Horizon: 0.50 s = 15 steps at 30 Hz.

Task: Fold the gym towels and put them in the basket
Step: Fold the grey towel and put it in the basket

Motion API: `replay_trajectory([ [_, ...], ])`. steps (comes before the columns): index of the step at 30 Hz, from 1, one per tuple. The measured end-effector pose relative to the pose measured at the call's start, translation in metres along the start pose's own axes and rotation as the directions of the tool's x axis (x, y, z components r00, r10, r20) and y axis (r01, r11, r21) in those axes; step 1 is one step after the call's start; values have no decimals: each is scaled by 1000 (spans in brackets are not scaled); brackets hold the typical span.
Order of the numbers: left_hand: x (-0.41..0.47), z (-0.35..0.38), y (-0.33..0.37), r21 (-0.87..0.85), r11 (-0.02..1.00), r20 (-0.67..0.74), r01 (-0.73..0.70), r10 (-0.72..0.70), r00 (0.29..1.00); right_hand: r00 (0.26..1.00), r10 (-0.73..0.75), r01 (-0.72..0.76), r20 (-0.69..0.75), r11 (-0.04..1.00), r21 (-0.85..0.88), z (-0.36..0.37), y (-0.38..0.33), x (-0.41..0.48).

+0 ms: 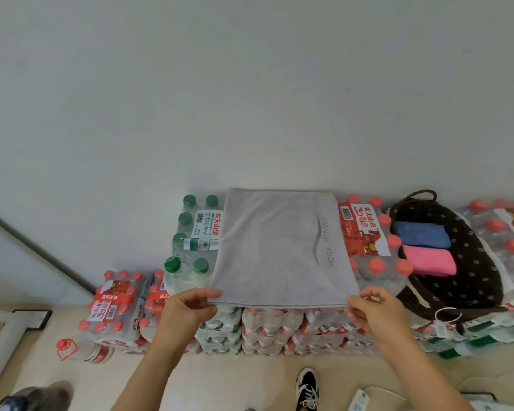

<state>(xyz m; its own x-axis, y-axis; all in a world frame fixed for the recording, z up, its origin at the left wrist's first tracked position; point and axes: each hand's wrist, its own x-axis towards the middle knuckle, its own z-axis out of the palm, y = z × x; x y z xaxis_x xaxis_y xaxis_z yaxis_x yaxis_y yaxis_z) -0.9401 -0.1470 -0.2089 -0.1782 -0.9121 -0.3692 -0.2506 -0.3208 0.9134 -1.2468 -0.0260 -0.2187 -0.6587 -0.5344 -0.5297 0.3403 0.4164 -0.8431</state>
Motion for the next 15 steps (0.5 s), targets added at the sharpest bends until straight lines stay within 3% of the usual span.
replay_trajectory([
  [3,1,5,2,38,991,-78,-126,129,989,997,23,-39,77,975,220,1,-11,-7],
  [5,3,7,6,109,975,-128,-191,204,970,994,-8,-23,113,964,264,-2,-23,-12],
  [7,7,4,12,172,950,-168,-262,290,942,985,-68,27,158,968,248,-6,-36,-18],
  [11,8,-2,30,145,920,-72,-364,377,923,943,-247,221,221,965,139,-11,-58,-26],
  [15,-1,2,50,331,726,108,-603,605,789,895,-438,444,82,894,-61,-6,-74,-30],
])
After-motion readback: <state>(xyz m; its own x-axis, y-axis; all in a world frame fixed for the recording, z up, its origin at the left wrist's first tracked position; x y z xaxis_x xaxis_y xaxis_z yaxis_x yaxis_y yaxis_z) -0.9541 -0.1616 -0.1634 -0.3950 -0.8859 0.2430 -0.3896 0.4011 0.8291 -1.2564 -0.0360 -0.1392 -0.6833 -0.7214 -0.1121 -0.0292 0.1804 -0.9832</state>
